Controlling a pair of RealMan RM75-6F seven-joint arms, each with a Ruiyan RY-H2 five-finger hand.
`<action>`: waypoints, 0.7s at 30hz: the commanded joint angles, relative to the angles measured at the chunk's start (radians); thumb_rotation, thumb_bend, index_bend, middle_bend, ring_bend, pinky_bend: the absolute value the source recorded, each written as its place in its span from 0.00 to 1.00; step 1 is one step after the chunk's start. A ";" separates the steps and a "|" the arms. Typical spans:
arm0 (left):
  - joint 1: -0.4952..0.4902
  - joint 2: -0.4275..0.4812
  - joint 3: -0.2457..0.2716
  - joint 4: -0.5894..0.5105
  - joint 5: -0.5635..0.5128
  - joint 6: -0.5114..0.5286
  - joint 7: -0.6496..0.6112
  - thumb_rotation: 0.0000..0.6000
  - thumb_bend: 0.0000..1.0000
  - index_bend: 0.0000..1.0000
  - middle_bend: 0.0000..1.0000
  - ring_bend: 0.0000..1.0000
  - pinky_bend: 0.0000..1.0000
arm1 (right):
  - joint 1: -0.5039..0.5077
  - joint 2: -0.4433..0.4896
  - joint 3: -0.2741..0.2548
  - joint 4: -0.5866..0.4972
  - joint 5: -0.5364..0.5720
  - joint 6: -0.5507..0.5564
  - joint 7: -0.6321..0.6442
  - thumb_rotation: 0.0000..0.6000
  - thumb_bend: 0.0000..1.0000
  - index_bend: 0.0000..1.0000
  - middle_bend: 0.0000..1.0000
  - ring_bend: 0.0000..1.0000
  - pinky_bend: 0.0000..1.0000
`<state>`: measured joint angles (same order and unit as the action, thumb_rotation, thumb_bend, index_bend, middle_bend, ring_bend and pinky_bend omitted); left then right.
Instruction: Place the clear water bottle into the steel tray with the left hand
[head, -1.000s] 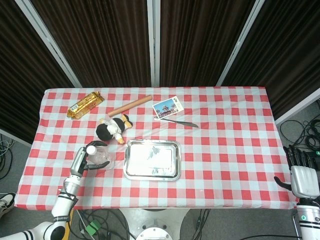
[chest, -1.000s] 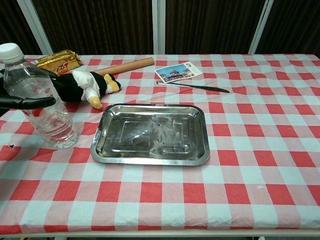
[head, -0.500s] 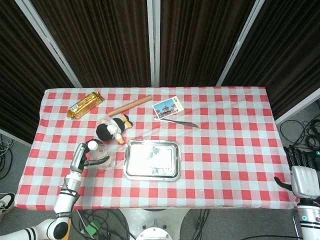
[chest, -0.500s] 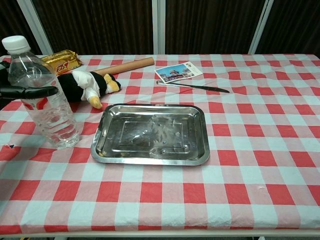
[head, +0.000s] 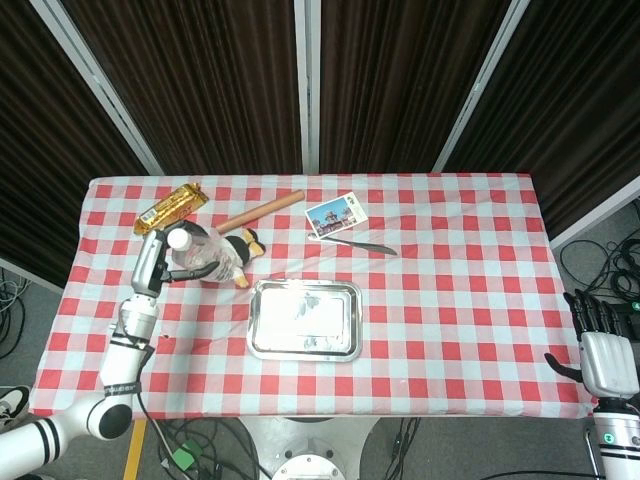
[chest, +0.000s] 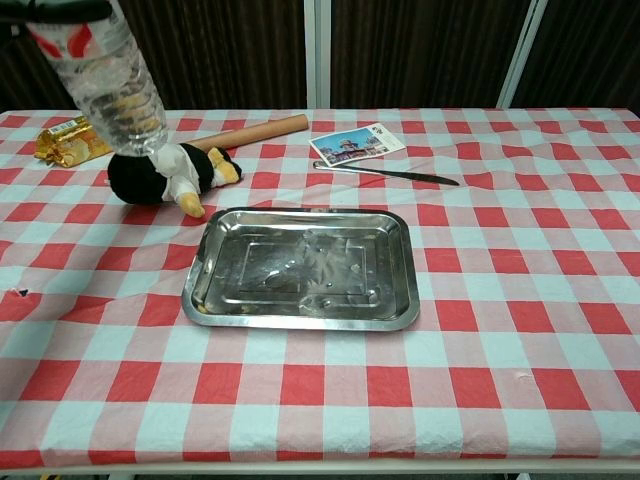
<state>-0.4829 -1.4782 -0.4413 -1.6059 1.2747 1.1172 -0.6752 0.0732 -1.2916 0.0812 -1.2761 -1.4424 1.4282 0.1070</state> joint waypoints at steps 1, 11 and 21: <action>-0.028 0.039 -0.020 -0.034 -0.013 -0.012 0.035 1.00 0.18 0.64 0.66 0.42 0.47 | -0.005 0.009 0.000 -0.013 -0.009 0.016 0.002 1.00 0.09 0.04 0.02 0.00 0.00; -0.031 0.011 0.018 0.042 0.007 -0.001 -0.030 1.00 0.18 0.63 0.66 0.43 0.47 | -0.001 0.005 -0.005 -0.009 -0.006 0.002 -0.006 1.00 0.09 0.04 0.02 0.00 0.00; -0.020 0.009 0.080 0.066 -0.061 -0.049 -0.033 1.00 0.18 0.63 0.66 0.43 0.48 | 0.001 -0.003 -0.007 0.004 0.000 -0.010 -0.006 1.00 0.09 0.04 0.02 0.00 0.00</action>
<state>-0.5196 -1.4523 -0.4350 -1.5812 1.2532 1.1100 -0.7017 0.0743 -1.2941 0.0745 -1.2716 -1.4423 1.4182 0.1011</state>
